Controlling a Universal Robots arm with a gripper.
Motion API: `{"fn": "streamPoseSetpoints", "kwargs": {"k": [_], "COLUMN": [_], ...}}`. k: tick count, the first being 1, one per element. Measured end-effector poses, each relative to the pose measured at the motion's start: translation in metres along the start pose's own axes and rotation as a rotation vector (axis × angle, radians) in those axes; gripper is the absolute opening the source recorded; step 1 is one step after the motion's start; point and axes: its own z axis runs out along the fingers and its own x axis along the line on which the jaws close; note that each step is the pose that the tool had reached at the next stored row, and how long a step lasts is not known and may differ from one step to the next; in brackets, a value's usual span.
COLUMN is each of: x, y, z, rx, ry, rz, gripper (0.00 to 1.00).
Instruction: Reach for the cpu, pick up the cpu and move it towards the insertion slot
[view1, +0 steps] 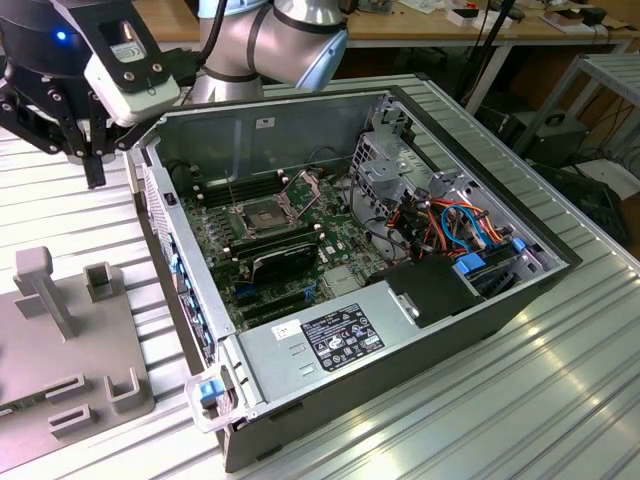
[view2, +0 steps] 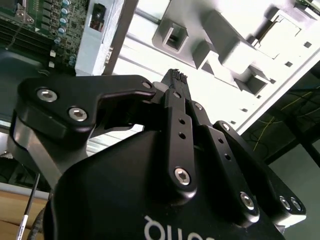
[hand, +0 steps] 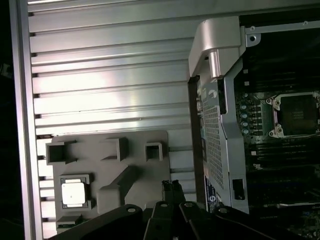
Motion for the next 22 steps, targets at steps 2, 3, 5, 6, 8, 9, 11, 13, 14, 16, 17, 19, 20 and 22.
{"fn": "streamPoseSetpoints", "kwargs": {"k": [2,3,5,6,8,9,11,13,14,16,17,19,20,22], "x": [0.0071,0.0102,0.0152,0.0176,0.0237,0.0288,0.0345,0.0402,0.0439,0.0468,0.0482,0.0496,0.0509,0.0524], "y": [-0.0005,-0.0008,-0.0012,-0.0014,-0.0019,-0.0023,-0.0027,-0.0031,-0.0034,-0.0037,-0.0038,-0.0039,-0.0041,-0.0045], "z": [0.0005,0.0006,0.001,0.0011,0.0015,0.0019,0.0021,0.0025,0.0027,0.0028,0.0029,0.003,0.0031,0.0033], "rx": [0.0,0.0,0.0,0.0,-0.0003,-0.0007,-0.0012,-0.002,-0.0025,-0.0025,-0.0025,-0.0026,-0.0025,-0.0025], "ry": [-0.0004,-0.0006,-0.0015,-0.0021,-0.005,-0.0091,-0.0165,-0.027,-0.0328,-0.0339,-0.034,-0.0341,-0.0341,-0.034], "rz": [0.0,0.0,0.0,0.0,0.0,0.0,-0.001,-0.001,-0.001,-0.001,-0.001,-0.001,-0.001,-0.001], "gripper": [0.11,0.11,0.11,0.11,0.11,0.11,0.11,0.11,0.11,0.11,0.11,0.11,0.11,0.11]}}
